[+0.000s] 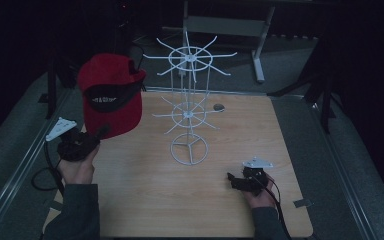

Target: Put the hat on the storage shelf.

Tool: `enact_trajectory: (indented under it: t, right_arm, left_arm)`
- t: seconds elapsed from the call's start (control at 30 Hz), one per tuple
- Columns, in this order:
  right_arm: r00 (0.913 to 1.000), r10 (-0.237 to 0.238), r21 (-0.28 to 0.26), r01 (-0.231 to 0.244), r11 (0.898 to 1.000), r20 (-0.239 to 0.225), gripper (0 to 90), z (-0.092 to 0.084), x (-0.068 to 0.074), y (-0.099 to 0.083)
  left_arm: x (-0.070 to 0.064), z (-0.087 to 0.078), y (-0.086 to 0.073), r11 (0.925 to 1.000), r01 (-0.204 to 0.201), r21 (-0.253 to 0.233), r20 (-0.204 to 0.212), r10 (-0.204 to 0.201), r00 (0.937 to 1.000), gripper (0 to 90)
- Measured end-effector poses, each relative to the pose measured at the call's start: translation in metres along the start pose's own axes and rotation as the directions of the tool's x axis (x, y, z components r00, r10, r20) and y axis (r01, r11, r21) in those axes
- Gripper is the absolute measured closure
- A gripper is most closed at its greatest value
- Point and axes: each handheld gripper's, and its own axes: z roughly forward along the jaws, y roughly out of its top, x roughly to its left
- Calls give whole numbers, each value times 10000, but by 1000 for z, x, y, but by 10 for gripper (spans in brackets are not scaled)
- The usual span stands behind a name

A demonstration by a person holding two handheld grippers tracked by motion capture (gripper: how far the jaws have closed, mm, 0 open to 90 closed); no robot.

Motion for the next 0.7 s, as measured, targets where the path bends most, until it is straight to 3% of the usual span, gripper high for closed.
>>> enact_trajectory:
  t: [0.7]
  right_arm:
    - [10000, -32, 2, 32, 10000, -2, 223, 0, 0, 0]
  left_arm:
    - [-8, -6, 13, 9991, -83, -416, 221, 93, 9997, 853]
